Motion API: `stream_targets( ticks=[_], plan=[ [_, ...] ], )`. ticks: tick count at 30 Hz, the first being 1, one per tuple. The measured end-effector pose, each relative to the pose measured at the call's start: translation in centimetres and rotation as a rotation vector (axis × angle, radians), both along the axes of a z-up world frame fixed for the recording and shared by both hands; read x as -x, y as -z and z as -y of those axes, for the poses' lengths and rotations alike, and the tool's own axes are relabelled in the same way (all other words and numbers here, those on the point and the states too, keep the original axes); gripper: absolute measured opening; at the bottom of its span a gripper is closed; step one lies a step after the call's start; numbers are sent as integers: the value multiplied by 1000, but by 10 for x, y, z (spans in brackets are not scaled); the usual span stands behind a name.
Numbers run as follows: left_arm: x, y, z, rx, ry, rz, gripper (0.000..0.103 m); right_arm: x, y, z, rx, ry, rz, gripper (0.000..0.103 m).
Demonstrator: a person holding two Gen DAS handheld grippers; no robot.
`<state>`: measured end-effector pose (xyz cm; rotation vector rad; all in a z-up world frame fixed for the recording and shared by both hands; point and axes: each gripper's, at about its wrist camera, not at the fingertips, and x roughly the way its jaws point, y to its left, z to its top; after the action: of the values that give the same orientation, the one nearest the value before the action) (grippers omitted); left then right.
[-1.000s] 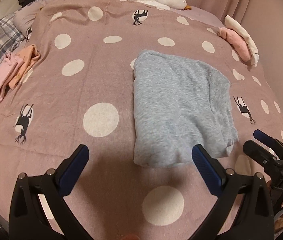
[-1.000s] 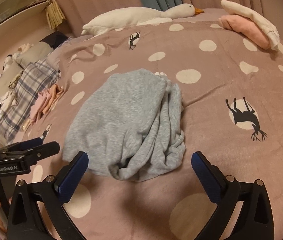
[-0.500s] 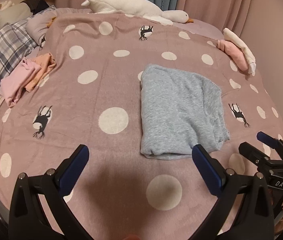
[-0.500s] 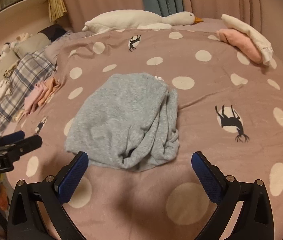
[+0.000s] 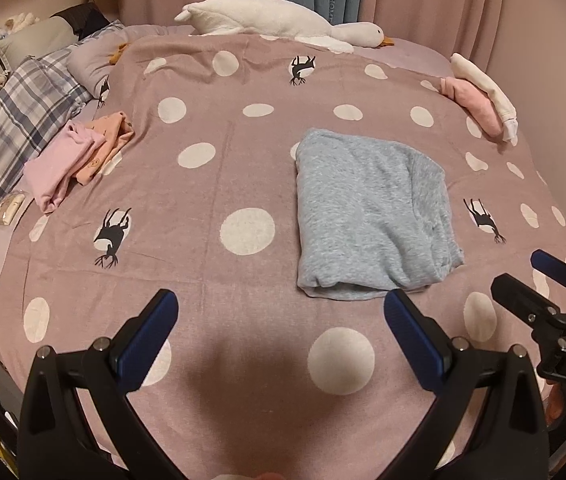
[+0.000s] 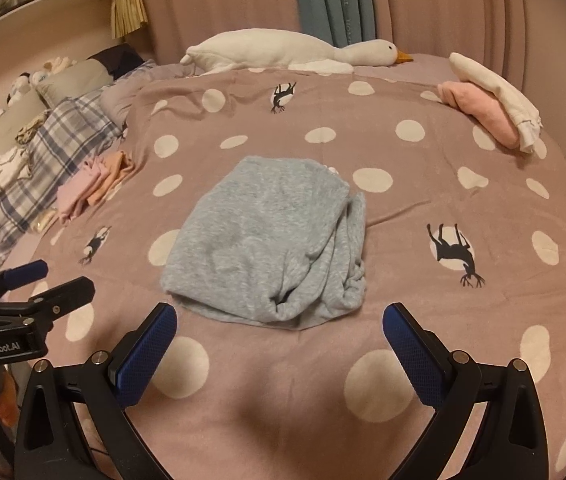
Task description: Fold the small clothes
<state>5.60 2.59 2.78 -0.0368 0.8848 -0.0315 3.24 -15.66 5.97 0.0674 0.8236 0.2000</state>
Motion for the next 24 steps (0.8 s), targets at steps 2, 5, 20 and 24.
stream_targets(
  ticks=[2, 5, 20, 24],
  plan=[
    [0, 0, 1, -8, -1, 4, 103, 0, -1, -1, 0, 3, 3, 102],
    [1, -1, 1, -13, -2, 11, 103, -1, -2, -2, 2, 3, 5, 102],
    [-2, 4, 7, -20, 12, 4, 103, -3, 4, 2, 3, 14, -16, 102],
    [-3, 5, 8, -24, 21, 3, 103, -4, 5, 4, -3, 17, -16, 102]
  ],
)
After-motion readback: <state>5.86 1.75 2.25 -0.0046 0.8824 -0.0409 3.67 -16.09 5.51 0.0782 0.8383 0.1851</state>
